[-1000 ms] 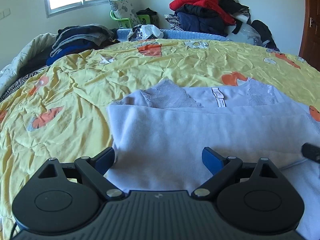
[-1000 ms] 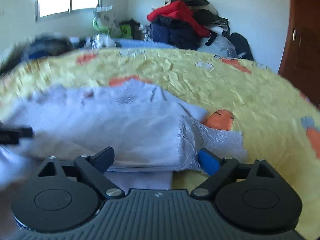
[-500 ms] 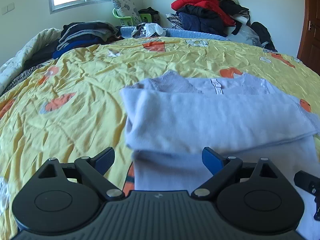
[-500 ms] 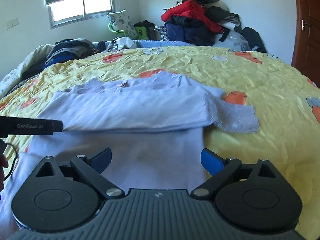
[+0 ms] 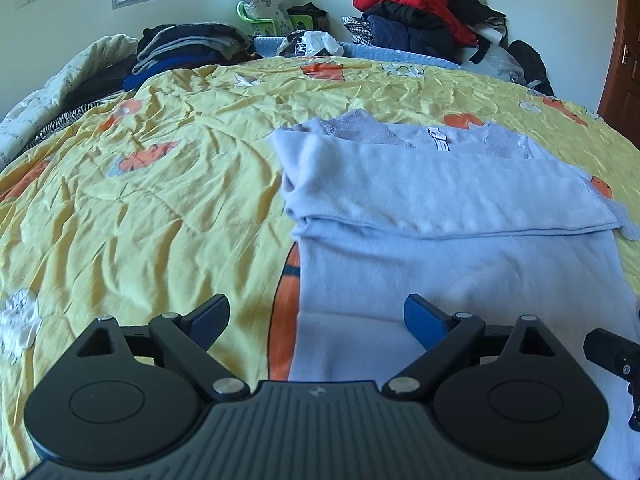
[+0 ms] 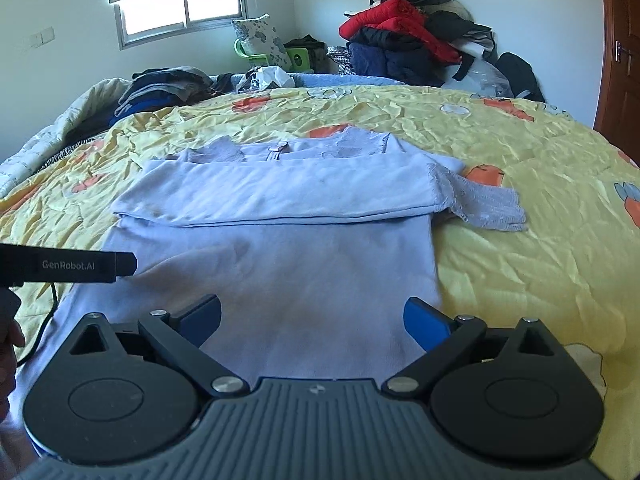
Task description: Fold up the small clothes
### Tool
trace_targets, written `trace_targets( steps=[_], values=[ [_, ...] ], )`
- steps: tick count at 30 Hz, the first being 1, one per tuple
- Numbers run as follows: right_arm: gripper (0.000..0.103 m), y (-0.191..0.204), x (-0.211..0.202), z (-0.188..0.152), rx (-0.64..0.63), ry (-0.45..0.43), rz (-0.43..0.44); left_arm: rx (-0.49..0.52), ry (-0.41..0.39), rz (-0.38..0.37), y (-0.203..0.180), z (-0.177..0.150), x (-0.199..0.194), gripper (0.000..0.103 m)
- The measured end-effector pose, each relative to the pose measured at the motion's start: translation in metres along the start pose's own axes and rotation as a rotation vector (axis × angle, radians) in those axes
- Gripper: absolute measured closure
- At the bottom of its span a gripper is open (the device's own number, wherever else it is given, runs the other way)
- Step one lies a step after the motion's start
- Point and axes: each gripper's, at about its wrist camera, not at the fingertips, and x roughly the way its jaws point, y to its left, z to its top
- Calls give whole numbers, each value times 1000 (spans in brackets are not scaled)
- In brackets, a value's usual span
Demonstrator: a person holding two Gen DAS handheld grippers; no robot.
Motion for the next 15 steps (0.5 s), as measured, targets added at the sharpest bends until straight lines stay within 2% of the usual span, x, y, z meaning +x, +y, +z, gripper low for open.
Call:
trace_targets(
  steps=[15],
  values=[
    [0, 1, 1, -17, 13, 35, -3, -6, 11, 3, 3, -17, -11, 8]
  ],
)
